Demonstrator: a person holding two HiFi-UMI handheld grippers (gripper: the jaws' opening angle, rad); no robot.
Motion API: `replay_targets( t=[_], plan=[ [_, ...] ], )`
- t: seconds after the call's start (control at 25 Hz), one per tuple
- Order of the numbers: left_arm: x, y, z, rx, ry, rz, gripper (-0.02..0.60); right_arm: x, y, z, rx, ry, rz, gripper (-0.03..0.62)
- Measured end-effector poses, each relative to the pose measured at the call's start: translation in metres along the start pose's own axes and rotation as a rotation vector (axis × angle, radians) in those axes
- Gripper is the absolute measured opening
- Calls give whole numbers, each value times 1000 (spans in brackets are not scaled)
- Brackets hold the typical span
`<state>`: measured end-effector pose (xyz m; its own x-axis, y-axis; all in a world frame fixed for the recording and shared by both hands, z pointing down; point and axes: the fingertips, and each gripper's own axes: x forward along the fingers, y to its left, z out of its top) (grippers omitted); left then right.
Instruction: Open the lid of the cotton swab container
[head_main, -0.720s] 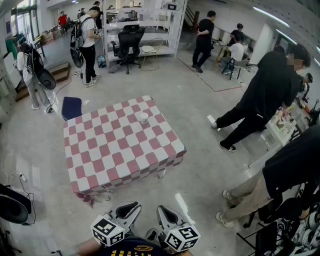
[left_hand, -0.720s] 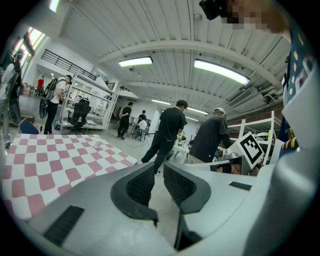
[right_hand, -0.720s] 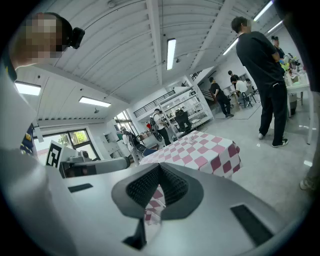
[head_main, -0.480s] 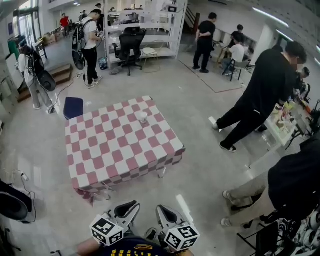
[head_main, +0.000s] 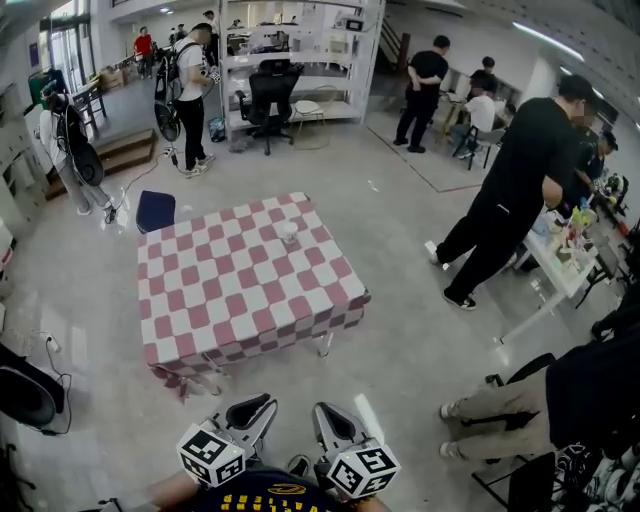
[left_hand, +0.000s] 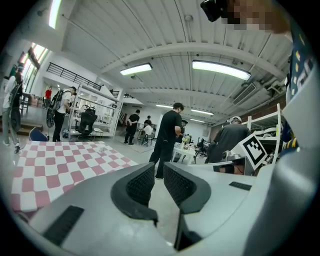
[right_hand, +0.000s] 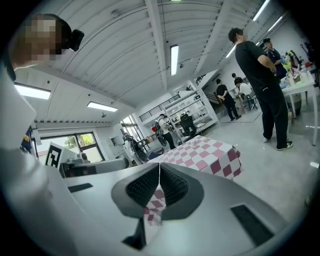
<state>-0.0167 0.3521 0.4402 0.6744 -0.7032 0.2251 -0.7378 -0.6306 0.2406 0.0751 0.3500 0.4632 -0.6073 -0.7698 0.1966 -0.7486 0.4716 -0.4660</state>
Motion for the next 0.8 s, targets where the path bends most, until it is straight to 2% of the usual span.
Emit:
replay_targets(
  t=[0.2, 0.44, 0.8],
  plan=[
    [2, -17, -3, 9, 6, 16, 58, -14, -12, -2, 8, 2, 3, 11],
    [10, -18, -9, -1, 19, 34, 58, -15, -24, -4, 30, 4, 5, 11],
    [44, 10, -6, -4, 33, 15, 58, 14, -53, 1, 52, 20, -32, 11]
  ],
)
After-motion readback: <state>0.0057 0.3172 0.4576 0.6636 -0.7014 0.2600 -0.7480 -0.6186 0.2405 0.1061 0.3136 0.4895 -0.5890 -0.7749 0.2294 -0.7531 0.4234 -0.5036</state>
